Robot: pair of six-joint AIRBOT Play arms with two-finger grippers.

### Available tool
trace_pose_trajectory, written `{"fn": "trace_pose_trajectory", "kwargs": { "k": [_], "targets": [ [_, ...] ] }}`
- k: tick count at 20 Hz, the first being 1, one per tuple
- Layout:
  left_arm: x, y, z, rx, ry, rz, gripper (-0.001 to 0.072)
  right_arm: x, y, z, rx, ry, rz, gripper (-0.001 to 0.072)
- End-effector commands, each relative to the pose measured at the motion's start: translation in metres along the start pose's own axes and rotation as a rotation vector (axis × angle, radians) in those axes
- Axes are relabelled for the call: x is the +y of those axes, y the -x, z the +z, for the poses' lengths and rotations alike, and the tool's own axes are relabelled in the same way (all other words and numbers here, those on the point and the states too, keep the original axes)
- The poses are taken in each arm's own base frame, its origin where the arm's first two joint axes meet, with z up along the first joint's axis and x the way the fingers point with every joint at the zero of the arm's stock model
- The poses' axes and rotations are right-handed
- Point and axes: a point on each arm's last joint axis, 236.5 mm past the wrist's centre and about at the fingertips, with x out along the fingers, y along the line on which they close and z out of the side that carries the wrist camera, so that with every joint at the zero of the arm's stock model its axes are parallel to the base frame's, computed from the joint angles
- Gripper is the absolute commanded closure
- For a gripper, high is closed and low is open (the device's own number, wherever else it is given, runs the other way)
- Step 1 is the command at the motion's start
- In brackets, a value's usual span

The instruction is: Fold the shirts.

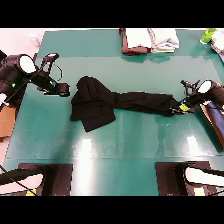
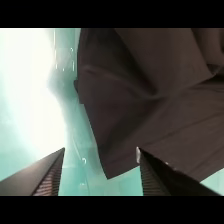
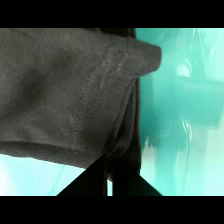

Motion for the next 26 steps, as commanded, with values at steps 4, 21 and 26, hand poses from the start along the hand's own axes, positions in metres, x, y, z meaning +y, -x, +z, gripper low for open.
{"fn": "trace_pose_trajectory", "kwargs": {
  "k": [4,21,26],
  "targets": [
    [0.003,-0.007,0.012,-0.047,-0.015,0.008,0.0176,0.001,0.0,-0.012,0.052,0.022,0.003,0.0694],
    [-0.004,-0.11,0.002,0.111,0.076,-0.087,0.018,0.001,0.001,-0.017,0.073,0.027,0.005,0.0694],
    [-0.011,-0.086,0.012,0.116,0.028,-0.102,0.0679,0.004,0.01,-0.013,0.06,0.052,0.007,0.0694]
  ]
}}
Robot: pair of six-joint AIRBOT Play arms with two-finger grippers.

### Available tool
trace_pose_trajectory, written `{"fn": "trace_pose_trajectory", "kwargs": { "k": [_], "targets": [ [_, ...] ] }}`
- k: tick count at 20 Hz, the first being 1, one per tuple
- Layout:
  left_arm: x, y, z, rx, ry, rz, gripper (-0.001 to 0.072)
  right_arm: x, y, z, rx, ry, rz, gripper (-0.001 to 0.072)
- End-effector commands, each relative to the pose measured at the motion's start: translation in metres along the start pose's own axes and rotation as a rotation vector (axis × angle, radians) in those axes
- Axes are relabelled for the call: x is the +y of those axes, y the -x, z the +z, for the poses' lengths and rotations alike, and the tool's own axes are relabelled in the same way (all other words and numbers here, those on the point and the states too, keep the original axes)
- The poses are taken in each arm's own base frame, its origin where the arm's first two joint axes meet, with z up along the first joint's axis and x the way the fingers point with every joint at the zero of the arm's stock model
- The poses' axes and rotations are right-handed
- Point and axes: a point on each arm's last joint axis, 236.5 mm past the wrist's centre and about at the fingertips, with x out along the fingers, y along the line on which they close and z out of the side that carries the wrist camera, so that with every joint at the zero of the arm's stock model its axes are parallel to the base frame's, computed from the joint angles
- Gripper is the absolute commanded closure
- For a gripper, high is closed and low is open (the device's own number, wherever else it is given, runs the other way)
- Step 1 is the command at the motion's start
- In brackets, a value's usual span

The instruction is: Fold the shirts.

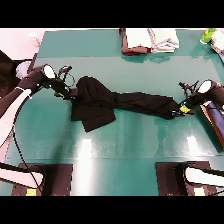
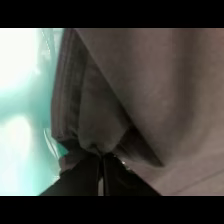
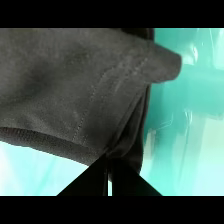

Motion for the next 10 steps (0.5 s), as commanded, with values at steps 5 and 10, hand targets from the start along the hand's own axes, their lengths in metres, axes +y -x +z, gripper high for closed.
{"fn": "trace_pose_trajectory", "kwargs": {
  "k": [5,10],
  "targets": [
    [-0.037,0.156,0.063,-0.349,-0.146,0.021,0.0679,0.026,0.108,0.039,-0.259,0.097,0.005,0.0695],
    [-0.09,0.388,0.055,-0.881,-0.267,0.037,0.0679,0.067,0.291,0.044,-0.739,0.205,0.002,0.0695]
  ]
}}
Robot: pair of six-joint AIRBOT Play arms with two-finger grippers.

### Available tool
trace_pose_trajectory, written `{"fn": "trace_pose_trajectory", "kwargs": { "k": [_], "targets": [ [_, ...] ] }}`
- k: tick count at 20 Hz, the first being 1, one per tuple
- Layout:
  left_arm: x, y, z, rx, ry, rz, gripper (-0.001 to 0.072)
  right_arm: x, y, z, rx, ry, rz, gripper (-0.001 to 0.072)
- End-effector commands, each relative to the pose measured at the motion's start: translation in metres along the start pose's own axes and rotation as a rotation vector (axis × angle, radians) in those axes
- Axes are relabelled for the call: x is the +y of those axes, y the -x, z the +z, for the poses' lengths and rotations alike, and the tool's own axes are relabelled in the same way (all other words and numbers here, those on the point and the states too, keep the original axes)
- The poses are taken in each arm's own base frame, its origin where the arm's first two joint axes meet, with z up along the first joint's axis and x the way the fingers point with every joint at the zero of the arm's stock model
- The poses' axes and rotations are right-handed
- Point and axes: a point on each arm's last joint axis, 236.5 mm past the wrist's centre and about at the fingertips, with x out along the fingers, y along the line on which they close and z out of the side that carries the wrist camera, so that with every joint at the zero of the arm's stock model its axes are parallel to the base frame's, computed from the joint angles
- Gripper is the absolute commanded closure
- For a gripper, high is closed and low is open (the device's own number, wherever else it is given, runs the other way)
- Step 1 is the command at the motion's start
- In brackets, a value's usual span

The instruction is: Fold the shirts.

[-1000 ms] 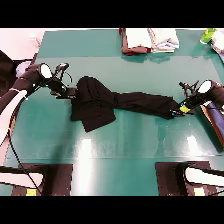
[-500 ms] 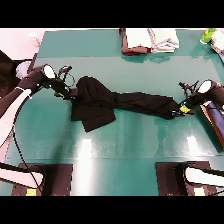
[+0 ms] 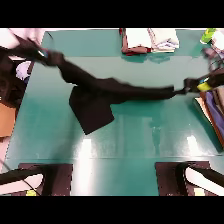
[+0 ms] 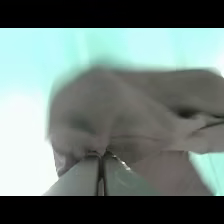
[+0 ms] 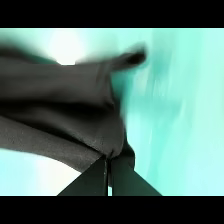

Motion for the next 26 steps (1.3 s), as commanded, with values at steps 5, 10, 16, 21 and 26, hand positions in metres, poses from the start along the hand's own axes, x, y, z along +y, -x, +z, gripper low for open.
{"fn": "trace_pose_trajectory", "kwargs": {
  "k": [5,10,16,21,26],
  "targets": [
    [-0.061,0.31,0.096,-0.74,-0.144,0.023,0.068,0.058,0.26,0.065,-0.676,0.156,-0.019,0.0695],
    [-0.08,0.421,0.098,-1.06,-0.163,0.018,0.0681,0.062,0.357,0.06,-0.898,0.157,-0.089,0.0696],
    [-0.064,0.372,0.107,-0.94,-0.154,0.058,0.0682,0.045,0.327,0.076,-0.748,0.122,-0.127,0.0697],
    [-0.015,0.149,0.072,-0.326,-0.09,0.078,0.068,0.013,0.186,0.095,-0.402,0.074,-0.124,0.0697],
    [0.023,-0.074,-0.034,0.22,0.017,0.026,0.0679,-0.004,0.003,0.073,0.015,0.091,-0.093,0.0697]
  ]
}}
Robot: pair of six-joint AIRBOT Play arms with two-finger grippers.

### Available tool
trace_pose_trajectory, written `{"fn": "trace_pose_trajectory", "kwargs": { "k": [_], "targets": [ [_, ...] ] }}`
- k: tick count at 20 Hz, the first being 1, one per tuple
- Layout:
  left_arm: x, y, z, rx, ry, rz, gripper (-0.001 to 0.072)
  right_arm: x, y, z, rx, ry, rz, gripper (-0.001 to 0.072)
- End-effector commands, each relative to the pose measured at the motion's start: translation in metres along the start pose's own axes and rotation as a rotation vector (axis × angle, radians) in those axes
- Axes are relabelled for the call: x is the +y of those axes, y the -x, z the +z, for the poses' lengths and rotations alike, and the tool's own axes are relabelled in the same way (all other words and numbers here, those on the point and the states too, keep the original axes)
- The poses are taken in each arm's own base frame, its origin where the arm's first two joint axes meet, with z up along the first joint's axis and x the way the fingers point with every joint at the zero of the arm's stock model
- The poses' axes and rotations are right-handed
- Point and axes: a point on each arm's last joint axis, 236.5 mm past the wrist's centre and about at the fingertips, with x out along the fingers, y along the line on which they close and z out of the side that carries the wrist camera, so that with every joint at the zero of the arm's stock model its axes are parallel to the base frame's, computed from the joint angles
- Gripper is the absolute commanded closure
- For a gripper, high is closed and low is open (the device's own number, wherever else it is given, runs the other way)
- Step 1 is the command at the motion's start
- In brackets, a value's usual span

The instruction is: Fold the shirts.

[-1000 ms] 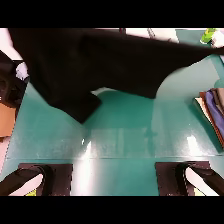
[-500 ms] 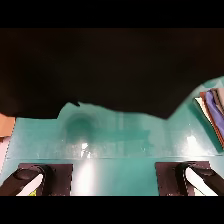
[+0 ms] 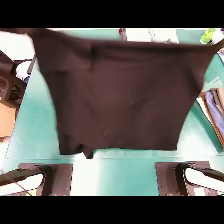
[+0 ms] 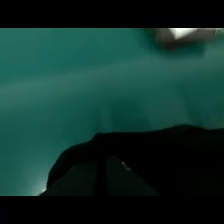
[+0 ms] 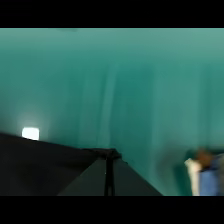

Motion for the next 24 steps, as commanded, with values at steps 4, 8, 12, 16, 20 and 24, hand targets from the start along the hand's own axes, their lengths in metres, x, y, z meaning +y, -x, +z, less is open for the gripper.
{"fn": "trace_pose_trajectory", "kwargs": {
  "k": [4,8,12,16,20,24],
  "targets": [
    [0.023,-0.194,-0.139,0.441,0.074,-0.025,0.068,-0.001,-0.188,-0.08,0.395,-0.008,0.035,0.0697],
    [0.029,-0.218,-0.124,0.352,0.074,-0.011,0.068,-0.004,-0.219,-0.064,0.394,-0.007,0.036,0.0697],
    [0.039,-0.19,-0.135,0.47,0.033,-0.018,0.068,-0.014,-0.197,-0.04,0.353,-0.012,0.026,0.0697],
    [0.061,-0.163,-0.188,0.693,0.111,-0.026,0.068,-0.029,-0.187,-0.072,0.426,-0.037,0.015,0.0697],
    [0.041,-0.175,-0.222,0.75,0.194,-0.119,0.0679,-0.019,-0.204,-0.128,0.524,-0.039,0.029,0.0697],
    [0.031,-0.18,-0.261,0.827,0.243,-0.15,0.0679,0.0,-0.221,-0.17,0.606,-0.012,0.046,0.0696]
  ]
}}
